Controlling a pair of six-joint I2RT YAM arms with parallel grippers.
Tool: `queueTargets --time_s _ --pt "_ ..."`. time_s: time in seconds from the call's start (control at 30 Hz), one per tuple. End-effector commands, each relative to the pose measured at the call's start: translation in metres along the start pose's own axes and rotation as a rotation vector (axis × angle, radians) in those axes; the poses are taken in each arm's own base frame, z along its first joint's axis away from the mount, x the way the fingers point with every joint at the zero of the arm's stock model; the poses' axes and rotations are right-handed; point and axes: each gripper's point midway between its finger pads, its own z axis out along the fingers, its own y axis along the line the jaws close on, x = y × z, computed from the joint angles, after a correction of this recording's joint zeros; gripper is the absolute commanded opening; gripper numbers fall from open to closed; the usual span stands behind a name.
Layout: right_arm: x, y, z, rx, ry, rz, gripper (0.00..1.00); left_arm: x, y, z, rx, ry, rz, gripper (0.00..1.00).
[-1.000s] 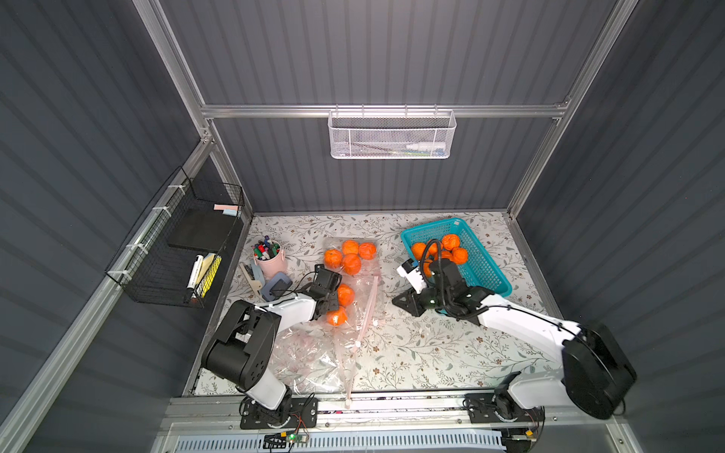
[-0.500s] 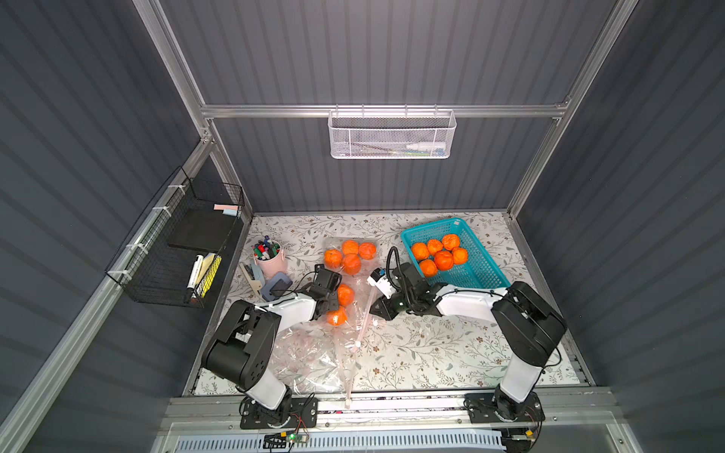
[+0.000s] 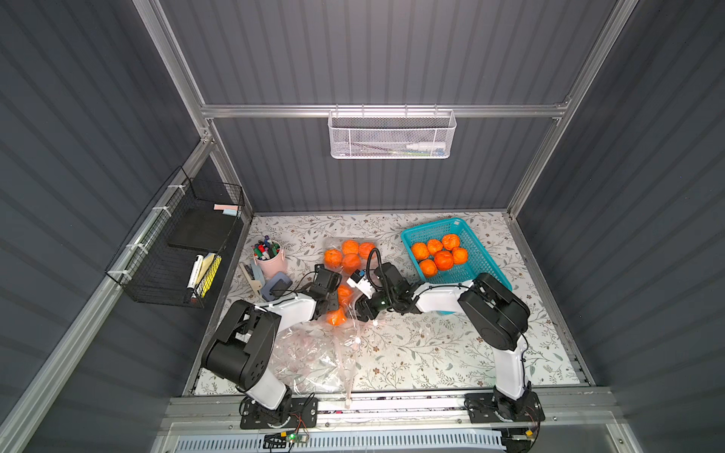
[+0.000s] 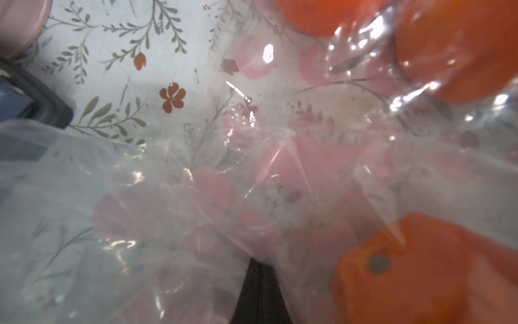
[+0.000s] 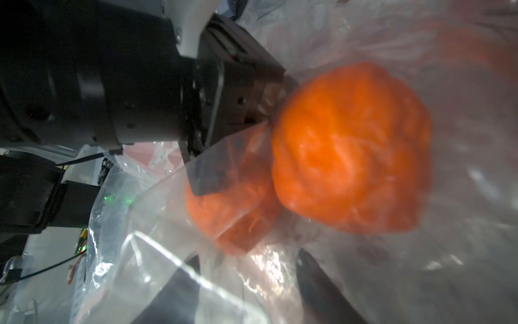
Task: Open the zip-top bag and take out the orange
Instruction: Pick up the orange from the zipper food storage bag.
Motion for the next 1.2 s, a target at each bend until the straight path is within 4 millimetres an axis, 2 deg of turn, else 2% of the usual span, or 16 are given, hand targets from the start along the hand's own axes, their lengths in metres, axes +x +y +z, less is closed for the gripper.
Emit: queueTargets --time_s 0.0,0.33,0.43,0.57,0.63,0.87,1.07,1.17 --pt "-0.010 0.014 0.012 -0.061 -0.026 -0.066 0.64 0.046 0.013 0.005 -0.029 0.161 0.037 0.00" --pt "-0.006 0.015 0.041 -0.107 0.013 -0.048 0.70 0.048 0.013 0.006 -0.032 0.168 0.038 0.00" --pt "-0.005 0.018 0.045 -0.122 0.016 -0.050 0.60 0.048 0.013 0.006 -0.032 0.167 0.038 0.00" --pt "-0.008 0.023 0.037 -0.122 -0.014 -0.057 0.42 0.048 0.013 0.006 -0.031 0.166 0.038 0.00" --pt "-0.011 0.025 0.026 -0.105 -0.026 -0.062 0.35 0.048 0.013 0.006 -0.031 0.167 0.038 0.00" --pt "-0.008 0.020 -0.026 -0.022 -0.059 -0.027 0.34 0.047 0.013 0.006 -0.030 0.166 0.039 0.00" --pt "0.005 0.004 -0.083 0.137 0.015 0.023 0.32 0.048 0.013 0.006 -0.032 0.167 0.039 0.00" --pt "0.003 -0.006 -0.119 0.193 -0.010 0.109 0.29 0.047 0.013 0.006 -0.031 0.165 0.038 0.00"
